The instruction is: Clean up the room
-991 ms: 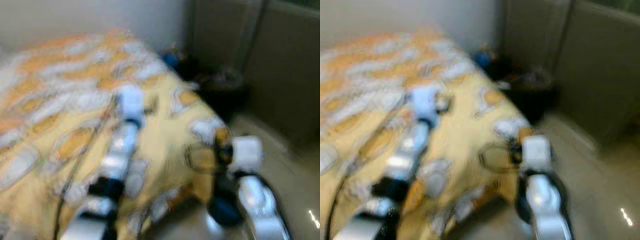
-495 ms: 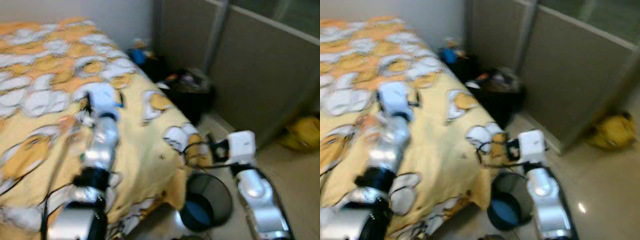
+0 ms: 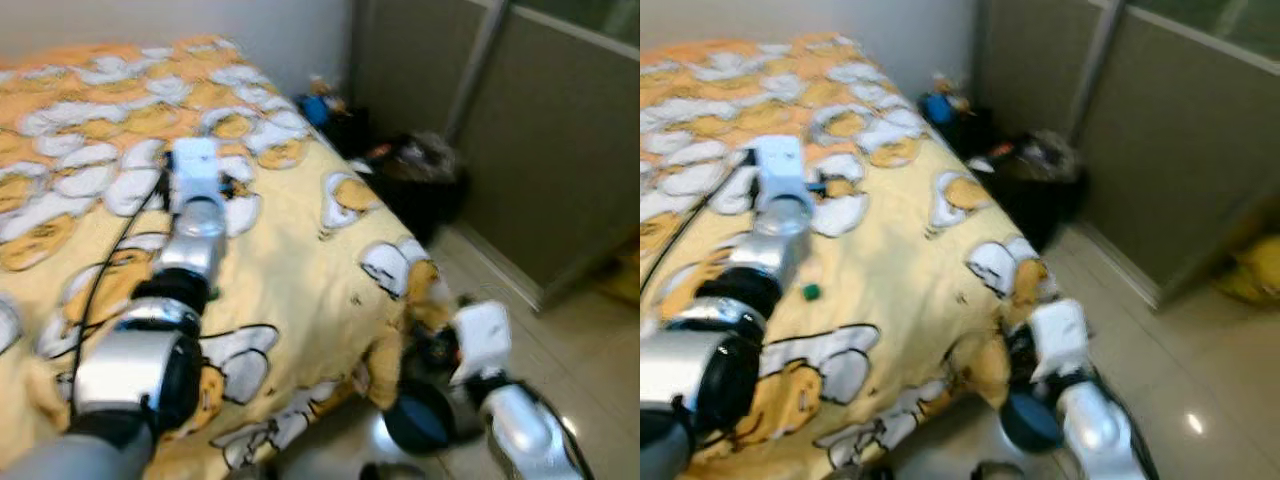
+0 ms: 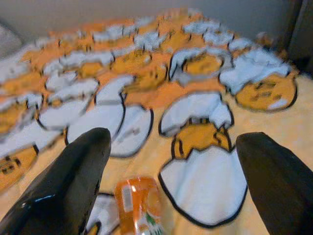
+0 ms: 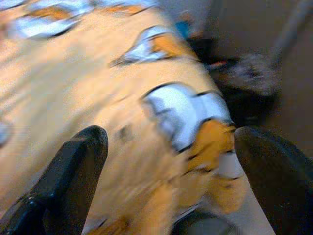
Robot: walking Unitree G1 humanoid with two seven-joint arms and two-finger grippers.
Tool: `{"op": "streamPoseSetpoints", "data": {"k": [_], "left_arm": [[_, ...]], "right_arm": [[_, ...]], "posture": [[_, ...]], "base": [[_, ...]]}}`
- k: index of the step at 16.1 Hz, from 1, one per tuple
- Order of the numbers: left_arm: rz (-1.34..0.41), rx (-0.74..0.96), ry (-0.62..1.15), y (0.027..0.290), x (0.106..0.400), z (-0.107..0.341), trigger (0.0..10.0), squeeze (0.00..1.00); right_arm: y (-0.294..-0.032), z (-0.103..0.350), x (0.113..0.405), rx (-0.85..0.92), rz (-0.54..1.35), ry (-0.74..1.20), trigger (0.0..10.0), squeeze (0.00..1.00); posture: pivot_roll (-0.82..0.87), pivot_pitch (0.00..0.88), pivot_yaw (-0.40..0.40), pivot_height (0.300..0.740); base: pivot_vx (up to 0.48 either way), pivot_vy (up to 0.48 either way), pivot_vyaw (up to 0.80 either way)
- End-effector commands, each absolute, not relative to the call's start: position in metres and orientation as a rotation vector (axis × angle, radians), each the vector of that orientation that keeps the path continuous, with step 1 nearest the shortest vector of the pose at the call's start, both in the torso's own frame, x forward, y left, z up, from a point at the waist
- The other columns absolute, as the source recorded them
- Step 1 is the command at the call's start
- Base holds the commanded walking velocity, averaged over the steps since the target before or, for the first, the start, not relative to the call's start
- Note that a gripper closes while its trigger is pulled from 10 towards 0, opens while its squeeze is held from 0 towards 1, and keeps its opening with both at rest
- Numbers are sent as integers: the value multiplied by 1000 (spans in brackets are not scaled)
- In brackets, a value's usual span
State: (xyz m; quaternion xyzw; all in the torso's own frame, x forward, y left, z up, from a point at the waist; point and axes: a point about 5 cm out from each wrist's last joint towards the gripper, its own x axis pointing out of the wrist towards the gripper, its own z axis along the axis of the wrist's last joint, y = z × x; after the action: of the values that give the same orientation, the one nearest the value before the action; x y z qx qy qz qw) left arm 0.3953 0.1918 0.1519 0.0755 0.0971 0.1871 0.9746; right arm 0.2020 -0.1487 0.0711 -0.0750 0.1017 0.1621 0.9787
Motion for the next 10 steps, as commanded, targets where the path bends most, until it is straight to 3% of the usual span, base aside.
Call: {"op": "streamPoseSetpoints", "data": {"k": [1, 4, 6, 10], "left_arm": [[407, 134, 213, 194, 396, 153, 10000, 0], [502, 132, 198, 212, 395, 160, 10000, 0], [531, 137, 214, 214, 393, 156, 10000, 0], [727, 124, 210, 246, 380, 150, 10000, 0]], "right_arm": [[-136, 80, 196, -147, 434, 189, 10000, 0], [-130, 84, 163, -118, 556, 269, 10000, 0], [-129, 89, 157, -104, 581, 278, 10000, 0], [-123, 104, 146, -80, 667, 293, 10000, 0]], "posture": [[-274, 165, 2, 740], [-310, 247, -14, 740], [-337, 287, -31, 740], [-373, 322, -58, 740]], "base": [[0, 0, 0], [0, 0, 0], [0, 0, 0], [0, 0, 0]]}}
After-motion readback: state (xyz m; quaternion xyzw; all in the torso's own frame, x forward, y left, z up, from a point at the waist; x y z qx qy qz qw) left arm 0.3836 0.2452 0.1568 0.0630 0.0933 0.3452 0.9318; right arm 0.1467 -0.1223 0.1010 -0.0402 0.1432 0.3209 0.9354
